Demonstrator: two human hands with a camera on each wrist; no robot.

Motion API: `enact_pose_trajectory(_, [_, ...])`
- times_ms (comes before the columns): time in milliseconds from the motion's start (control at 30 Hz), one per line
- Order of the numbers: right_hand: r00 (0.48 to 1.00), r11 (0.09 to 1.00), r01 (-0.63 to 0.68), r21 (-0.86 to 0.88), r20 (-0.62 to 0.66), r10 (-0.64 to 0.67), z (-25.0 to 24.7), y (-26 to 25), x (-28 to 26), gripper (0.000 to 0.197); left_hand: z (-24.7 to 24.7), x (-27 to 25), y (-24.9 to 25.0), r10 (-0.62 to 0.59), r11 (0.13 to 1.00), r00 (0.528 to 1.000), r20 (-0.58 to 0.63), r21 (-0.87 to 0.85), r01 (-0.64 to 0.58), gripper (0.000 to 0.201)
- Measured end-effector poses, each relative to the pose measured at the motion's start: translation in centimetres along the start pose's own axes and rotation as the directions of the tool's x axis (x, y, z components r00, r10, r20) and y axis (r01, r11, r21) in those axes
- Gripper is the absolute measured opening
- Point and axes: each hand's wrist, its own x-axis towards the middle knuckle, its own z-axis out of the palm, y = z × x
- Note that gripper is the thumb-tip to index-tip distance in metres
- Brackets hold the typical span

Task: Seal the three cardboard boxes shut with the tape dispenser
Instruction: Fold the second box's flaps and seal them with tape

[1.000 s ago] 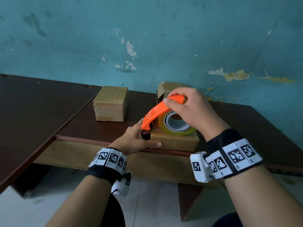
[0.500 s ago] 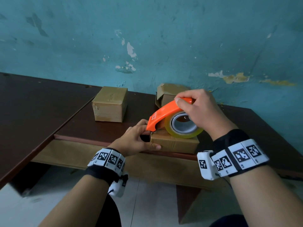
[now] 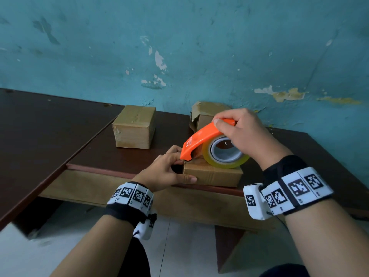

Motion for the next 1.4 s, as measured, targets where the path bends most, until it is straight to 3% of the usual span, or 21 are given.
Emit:
enact_pose_trajectory(200, [1.0, 0.999, 0.0, -0.04, 0.011, 0.001, 0.5, -0.1, 0.2, 0.019, 0.1, -0.2, 0.2, -0.038, 0.998, 0.999, -0.012, 0.058, 0.039, 0.052])
enact_pose_trajectory(300, [1.0, 0.999, 0.0, -0.053, 0.006, 0.0, 0.6, -0.1, 0.1, 0.019, -0.3, -0.5, 0.8, -0.08, 0.997, 0.997, 0.013, 0.012, 0.08, 0.027])
enact_pose_trajectory(433, [1.0, 0.999, -0.021, -0.026, -0.002, 0.021, 0.6, 0.0, 0.1, 0.019, -0.2, -0.7, 0.8, -0.173, 0.984, 0.985, -0.021, -0.042, 0.172, 0.04])
enact_pose_trajectory(533, [0.999, 0.999, -0.033, -0.011, -0.004, 0.033, 0.7, 0.0, 0.0, 0.019, 0.5, -0.7, 0.7, -0.16, 0.975, 0.987, -0.02, 0.155, 0.161, 0.056])
enact_pose_trajectory(733, [0.999, 0.999, -0.047, 0.019, -0.016, 0.047, 0.5, 0.1, -0.2, 0.02, 0.2, -0.4, 1.4, -0.16, 0.894, 0.987, 0.014, 0.425, 0.139, 0.049])
enact_pose_trajectory(833, [0.999, 0.998, -0.048, 0.032, -0.016, 0.049, 0.5, 0.1, -0.3, 0.02, 0.2, -0.1, 2.5, -0.217, 0.875, 0.976, 0.01, 0.445, 0.19, 0.043])
enact_pose_trajectory(1067, [0.999, 0.999, -0.046, 0.027, -0.002, 0.046, 0.4, 0.0, -0.3, 0.02, 0.6, 0.2, 2.6, -0.308, 0.934, 0.947, -0.094, 0.161, 0.319, 0.035])
enact_pose_trajectory(1133, [0.999, 0.999, -0.046, 0.028, 0.002, 0.046, 0.4, 0.0, -0.4, 0.02, 0.9, 0.2, 2.3, -0.388, 0.922, 0.909, -0.153, -0.054, 0.384, 0.028])
enact_pose_trajectory(1200, [0.999, 0.999, -0.037, 0.024, -0.001, 0.037, 0.5, -0.1, -0.4, 0.02, 1.1, 0.2, 1.9, -0.4, 0.895, 0.894, -0.201, -0.297, 0.333, 0.028])
enact_pose_trajectory(1300, [0.999, 0.999, -0.032, 0.031, -0.015, 0.032, 0.5, -0.1, -0.4, 0.02, 1.3, -0.3, 2.7, -0.279, 0.915, 0.94, -0.197, -0.352, 0.197, 0.027])
enact_pose_trajectory(1400, [0.999, 0.999, -0.032, 0.037, -0.019, 0.033, 0.4, -0.1, -0.5, 0.021, 0.9, -0.7, 3.8, -0.228, 0.902, 0.953, -0.2, -0.412, 0.13, 0.029])
